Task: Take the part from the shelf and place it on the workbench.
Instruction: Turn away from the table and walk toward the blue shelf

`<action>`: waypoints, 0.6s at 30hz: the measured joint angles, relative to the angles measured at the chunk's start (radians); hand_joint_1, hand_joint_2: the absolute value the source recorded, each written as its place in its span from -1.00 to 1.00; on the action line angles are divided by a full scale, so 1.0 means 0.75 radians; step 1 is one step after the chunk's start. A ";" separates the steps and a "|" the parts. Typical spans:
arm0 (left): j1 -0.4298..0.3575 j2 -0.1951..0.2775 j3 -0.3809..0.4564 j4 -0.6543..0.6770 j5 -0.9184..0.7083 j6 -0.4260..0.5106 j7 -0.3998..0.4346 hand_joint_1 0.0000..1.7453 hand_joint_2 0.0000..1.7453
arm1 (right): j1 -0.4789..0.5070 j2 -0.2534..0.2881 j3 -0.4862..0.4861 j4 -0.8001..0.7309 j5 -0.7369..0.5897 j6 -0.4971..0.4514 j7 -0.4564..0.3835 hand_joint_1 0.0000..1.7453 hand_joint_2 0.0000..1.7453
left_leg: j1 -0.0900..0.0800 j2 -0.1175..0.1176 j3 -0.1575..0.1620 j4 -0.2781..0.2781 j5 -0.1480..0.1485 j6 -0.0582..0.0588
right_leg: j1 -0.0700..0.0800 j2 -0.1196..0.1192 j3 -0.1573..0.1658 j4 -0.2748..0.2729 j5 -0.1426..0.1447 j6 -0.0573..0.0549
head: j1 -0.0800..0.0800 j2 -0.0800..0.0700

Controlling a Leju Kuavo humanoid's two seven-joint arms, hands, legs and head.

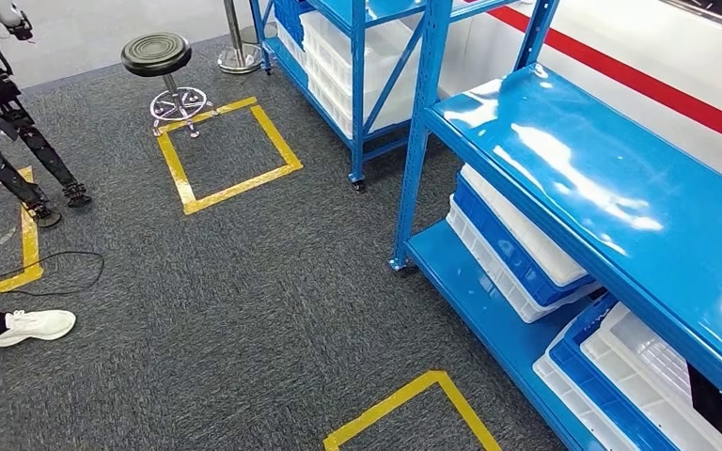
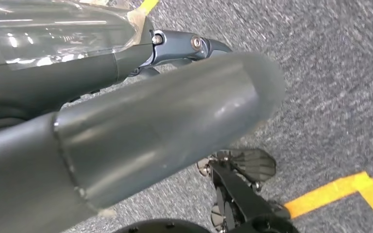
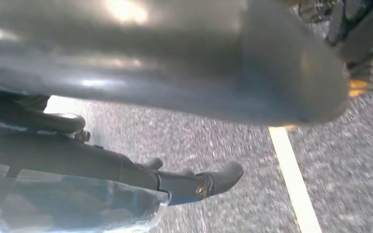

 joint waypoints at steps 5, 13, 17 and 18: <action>0.004 -0.003 0.000 0.000 -0.001 0.004 0.000 -1.00 -1.00 | -0.005 -0.002 0.000 0.000 0.001 0.000 0.000 -1.00 -1.00 | -0.002 0.094 0.010 -0.036 0.023 0.031 | -0.003 -0.140 -0.149 0.272 -0.126 -0.006 | 0.010 0.000; 0.003 -0.008 0.000 0.000 -0.001 0.014 0.002 -1.00 -1.00 | -0.008 -0.003 -0.001 0.000 0.010 0.000 0.000 -1.00 -1.00 | -0.008 0.221 0.028 -0.026 -0.006 -0.017 | -0.022 -0.258 0.024 -0.006 -0.023 0.043 | 0.010 0.000; -0.009 -0.010 0.000 0.000 -0.005 0.015 0.002 -1.00 -1.00 | -0.006 -0.008 -0.002 0.000 0.010 0.000 0.000 -1.00 -1.00 | 0.009 0.203 0.036 0.007 -0.046 -0.049 | -0.027 -0.199 0.025 -0.014 -0.017 0.001 | 0.002 0.000; -0.009 -0.011 0.000 0.000 -0.007 0.015 0.002 -1.00 -1.00 | -0.007 -0.009 -0.003 0.000 0.010 0.000 0.000 -1.00 -1.00 | 0.013 0.163 0.012 0.066 -0.085 -0.053 | -0.032 -0.185 0.030 -0.017 -0.013 -0.010 | -0.001 0.000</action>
